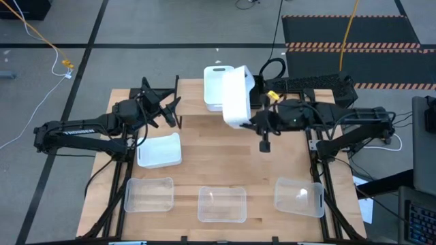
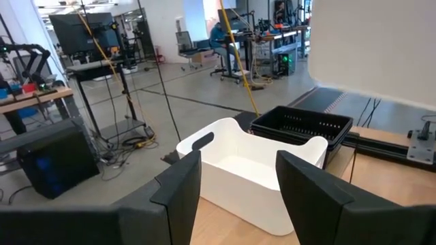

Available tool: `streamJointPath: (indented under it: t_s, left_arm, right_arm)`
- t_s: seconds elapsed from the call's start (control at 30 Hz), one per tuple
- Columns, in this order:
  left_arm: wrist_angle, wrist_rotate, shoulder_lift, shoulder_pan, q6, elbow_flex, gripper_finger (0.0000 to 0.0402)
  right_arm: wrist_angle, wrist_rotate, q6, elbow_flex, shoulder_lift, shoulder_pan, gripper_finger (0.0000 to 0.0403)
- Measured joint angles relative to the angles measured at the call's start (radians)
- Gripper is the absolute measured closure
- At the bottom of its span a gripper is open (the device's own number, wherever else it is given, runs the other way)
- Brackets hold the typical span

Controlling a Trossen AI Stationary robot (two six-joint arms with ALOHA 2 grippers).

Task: Stack baskets on shelf by color
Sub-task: Stack the right white bin on top of the white bin on the shelf

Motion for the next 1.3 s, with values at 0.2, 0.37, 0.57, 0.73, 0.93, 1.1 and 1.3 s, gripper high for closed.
streamJointPath:
  t_s: [0.2,0.37,0.57,0.73,0.93,1.1,1.3]
  left_arm:
    - [-0.002,0.0,-0.006,0.0,0.007,0.0,0.0211]
    - [-0.029,0.002,-0.036,-0.002,0.005,0.0,0.0211]
    - [-0.075,0.004,-0.09,-0.021,-0.001,0.0,0.0211]
    - [-0.107,0.004,-0.114,-0.039,-0.002,0.0,0.0211]
    - [-0.129,0.003,-0.116,-0.039,0.022,0.0,0.0211]
    - [-0.123,-0.004,-0.116,-0.02,0.044,0.0,0.0211]
    - [-0.126,-0.004,-0.116,-0.002,0.042,0.0,0.0211]
  right_arm:
    - [-0.112,0.091,-0.062,0.169,0.086,-0.043,0.0402]
    - [-0.245,0.196,-0.163,0.362,0.213,-0.101,0.0403]
    - [-0.311,0.212,-0.248,0.527,0.35,-0.196,0.0403]
    - [-0.32,0.211,-0.297,0.54,0.434,-0.27,0.0403]
    - [-0.335,0.209,-0.34,0.54,0.502,-0.317,0.0402]
    - [-0.334,0.204,-0.323,0.54,0.526,-0.35,0.0402]
    - [-0.304,0.068,-0.258,0.539,0.527,-0.413,0.0401]
